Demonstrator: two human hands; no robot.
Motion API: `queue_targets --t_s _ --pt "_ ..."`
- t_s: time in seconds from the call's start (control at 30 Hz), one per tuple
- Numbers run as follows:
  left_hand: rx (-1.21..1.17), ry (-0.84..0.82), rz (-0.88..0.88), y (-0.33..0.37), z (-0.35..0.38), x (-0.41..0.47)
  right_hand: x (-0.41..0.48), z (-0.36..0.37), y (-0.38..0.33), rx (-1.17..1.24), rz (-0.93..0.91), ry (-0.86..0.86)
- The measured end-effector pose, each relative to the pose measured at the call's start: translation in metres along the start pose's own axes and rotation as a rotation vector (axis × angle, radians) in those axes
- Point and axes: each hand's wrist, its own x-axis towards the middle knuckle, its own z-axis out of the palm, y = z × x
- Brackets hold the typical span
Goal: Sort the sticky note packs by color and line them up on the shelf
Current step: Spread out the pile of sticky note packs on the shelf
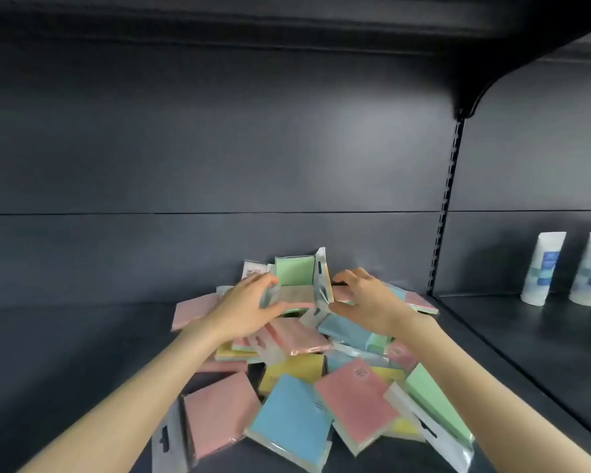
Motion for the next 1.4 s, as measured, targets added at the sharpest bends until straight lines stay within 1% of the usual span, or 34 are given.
queue_targets --t_s 0.13,0.2,0.3,0.37,0.53,0.6,0.73,0.87,0.97,1.1,1.2,1.27,1.4 --pt "-0.031 -0.113 -0.027 -0.005 0.007 0.022 0.014 0.009 0.004 0.036 -0.008 -0.036" --pt "-0.052 -0.166 -0.059 -0.007 0.015 0.031 0.019 0.014 0.007 0.104 0.005 -0.054" --pt "0.030 -0.218 -0.090 -0.010 0.022 0.042 0.020 0.017 0.009 0.189 0.029 -0.076" --pt "0.044 -0.246 -0.104 -0.011 0.022 0.047 0.023 0.021 0.012 0.192 0.030 -0.099" --pt "-0.051 -0.364 -0.176 -0.010 0.016 0.055 0.025 0.027 0.018 0.188 0.010 -0.074" --pt "-0.068 -0.327 -0.179 -0.011 0.015 0.053 0.025 0.027 0.017 0.184 -0.012 -0.071" --pt "-0.141 -0.124 -0.149 -0.008 0.015 0.042 0.023 0.027 0.011 0.270 -0.053 -0.086" --pt "-0.158 0.062 -0.132 -0.001 0.010 0.033 0.023 0.026 0.004 0.306 -0.083 -0.081" --pt "-0.265 0.174 -0.168 0.002 0.003 0.026 0.024 0.026 0.001 0.367 -0.076 -0.061" --pt "-0.440 0.164 -0.165 -0.001 -0.008 0.016 0.022 0.023 -0.008 0.518 -0.126 -0.047" --pt "-0.445 0.142 -0.128 0.003 -0.011 0.011 0.020 0.019 -0.014 0.678 -0.138 0.000" --pt "-0.472 0.099 -0.082 0.009 -0.015 0.008 0.017 0.015 -0.015 0.772 -0.127 0.028" --pt "-0.528 0.035 -0.049 0.017 -0.022 0.000 0.004 0.008 -0.018 0.816 -0.096 0.006"
